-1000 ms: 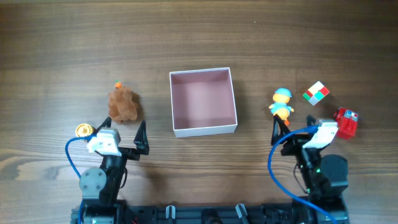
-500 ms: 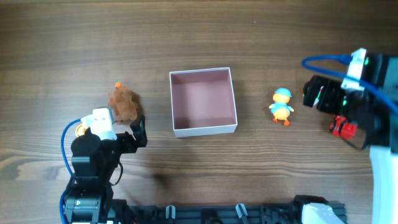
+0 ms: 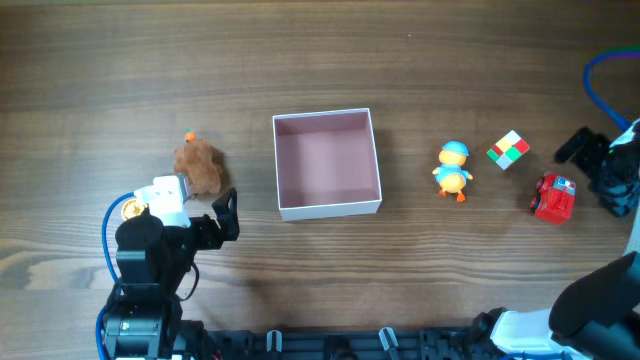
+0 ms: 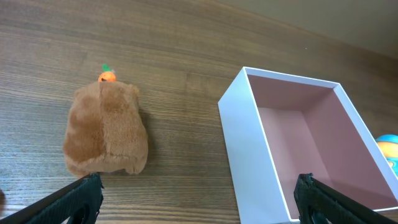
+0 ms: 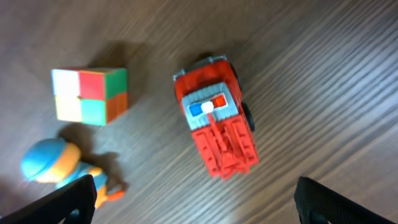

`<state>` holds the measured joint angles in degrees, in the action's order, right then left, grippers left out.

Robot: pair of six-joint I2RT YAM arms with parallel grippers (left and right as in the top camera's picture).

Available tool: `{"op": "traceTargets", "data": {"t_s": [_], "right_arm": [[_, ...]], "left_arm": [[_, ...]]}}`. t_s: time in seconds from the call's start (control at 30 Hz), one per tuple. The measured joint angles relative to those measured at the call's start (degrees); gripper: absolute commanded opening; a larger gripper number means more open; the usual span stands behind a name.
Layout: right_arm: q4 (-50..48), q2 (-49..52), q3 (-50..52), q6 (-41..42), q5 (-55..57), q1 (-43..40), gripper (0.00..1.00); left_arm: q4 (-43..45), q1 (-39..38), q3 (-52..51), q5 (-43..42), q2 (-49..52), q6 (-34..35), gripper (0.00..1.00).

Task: Pack container
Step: 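Reach the right gripper to the red toy truck and grasp it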

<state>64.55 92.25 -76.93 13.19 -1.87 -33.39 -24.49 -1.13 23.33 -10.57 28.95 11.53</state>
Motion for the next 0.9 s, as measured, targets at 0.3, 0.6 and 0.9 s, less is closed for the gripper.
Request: {"op": "traceTargets", "data": {"t_s": [0.3, 0.6, 0.9], "right_arm": [[-17.79, 0.17, 14.6, -4.96, 0.0, 0.0, 1.0], [-22.18, 6.47, 15.08, -5.53, 0.0, 0.0, 0.9], [-22.43, 7.08, 15.08, -5.57, 0.07, 0.0, 0.57]], "left_arm": [[0.0, 0.0, 0.04, 0.0, -0.02, 0.0, 1.0], [0.0, 0.0, 0.04, 0.02, 0.0, 0.0, 1.0], [0.0, 0.0, 0.04, 0.02, 0.0, 0.0, 1.0]]}}
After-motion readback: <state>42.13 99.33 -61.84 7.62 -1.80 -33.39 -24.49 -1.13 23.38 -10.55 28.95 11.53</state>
